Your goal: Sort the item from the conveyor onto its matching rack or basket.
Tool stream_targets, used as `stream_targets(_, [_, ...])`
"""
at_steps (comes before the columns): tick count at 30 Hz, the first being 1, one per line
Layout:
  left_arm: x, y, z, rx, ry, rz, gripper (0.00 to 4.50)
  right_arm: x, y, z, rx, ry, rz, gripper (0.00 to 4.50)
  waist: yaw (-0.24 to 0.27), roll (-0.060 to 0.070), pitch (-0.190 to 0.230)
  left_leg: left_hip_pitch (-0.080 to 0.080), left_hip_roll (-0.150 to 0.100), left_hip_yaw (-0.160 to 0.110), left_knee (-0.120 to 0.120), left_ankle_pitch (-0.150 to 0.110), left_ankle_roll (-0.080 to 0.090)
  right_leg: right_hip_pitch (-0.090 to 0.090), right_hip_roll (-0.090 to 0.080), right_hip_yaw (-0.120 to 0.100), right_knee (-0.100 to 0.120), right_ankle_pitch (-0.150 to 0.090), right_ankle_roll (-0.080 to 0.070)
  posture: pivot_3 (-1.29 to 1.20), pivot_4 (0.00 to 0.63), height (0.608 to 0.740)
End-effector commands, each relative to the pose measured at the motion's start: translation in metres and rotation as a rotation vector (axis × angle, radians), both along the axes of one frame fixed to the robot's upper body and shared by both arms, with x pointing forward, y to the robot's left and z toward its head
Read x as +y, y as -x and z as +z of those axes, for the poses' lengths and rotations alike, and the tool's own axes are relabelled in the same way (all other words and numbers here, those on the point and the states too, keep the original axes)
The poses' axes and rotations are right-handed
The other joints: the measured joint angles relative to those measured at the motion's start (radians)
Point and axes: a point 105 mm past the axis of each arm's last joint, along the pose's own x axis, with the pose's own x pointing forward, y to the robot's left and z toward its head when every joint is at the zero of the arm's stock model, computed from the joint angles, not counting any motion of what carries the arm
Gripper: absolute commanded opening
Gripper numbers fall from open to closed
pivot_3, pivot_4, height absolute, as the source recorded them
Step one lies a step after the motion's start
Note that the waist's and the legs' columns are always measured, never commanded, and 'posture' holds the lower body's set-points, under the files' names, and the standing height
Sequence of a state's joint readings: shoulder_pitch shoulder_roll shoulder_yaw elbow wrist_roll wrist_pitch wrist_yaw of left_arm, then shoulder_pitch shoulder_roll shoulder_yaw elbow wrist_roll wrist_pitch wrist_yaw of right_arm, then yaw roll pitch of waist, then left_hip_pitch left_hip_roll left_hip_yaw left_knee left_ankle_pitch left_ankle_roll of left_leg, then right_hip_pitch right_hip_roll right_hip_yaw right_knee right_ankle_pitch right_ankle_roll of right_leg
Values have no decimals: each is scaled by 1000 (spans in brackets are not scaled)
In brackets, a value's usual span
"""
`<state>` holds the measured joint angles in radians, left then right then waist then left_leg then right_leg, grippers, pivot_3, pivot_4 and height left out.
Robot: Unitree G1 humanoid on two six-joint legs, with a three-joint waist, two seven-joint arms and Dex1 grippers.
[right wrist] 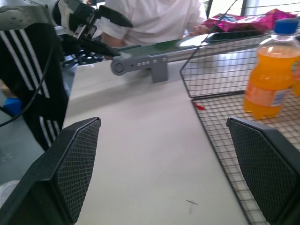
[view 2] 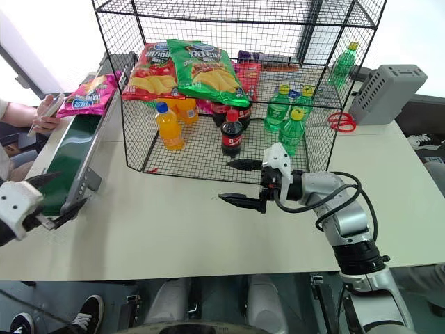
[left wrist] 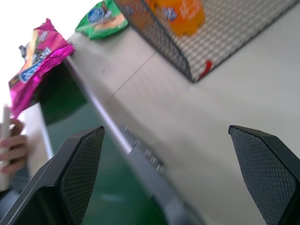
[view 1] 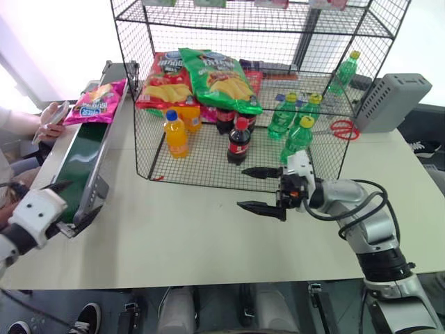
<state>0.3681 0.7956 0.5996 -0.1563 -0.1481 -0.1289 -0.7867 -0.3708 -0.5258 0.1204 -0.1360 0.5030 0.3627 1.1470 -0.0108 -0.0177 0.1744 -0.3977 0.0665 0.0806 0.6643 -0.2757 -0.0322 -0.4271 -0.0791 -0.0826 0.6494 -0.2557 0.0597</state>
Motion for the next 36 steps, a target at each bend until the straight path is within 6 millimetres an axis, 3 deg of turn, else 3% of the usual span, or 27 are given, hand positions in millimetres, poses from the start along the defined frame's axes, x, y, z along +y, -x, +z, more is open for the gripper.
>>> stream_targets(1, [14, 14, 12, -58, -209, 16, 4500, 13, 5, 6, -90, 20, 75, 4474, -1, 0, 0, 0, 0, 0, 0, 0, 0, 0, 0, 0, 0, 0, 0, 0, 150, 740])
stream_targets(12, [51, 42, -2, -82, -521, 78, 4500, 19, 3, 2, -110, 15, 151, 4474, 0, 0, 0, 0, 0, 1, -1, 0, 0, -1, 0, 0, 0, 0, 0, 0, 150, 740])
stream_targets(20, [59, 37, -1, -123, -569, 94, 4500, 11, -4, 20, -102, -110, 121, 4474, -2, 0, 0, 0, 1, 1, -1, 0, 0, -1, 0, -1, 0, 0, 0, 0, 150, 740])
stream_targets(36, [63, 30, -10, -113, -557, 94, 4500, 12, -4, 16, -150, -113, 85, 4474, -3, 0, 0, 0, 1, 2, -1, 0, 0, -2, -1, -1, 0, 0, 0, 0, 150, 740])
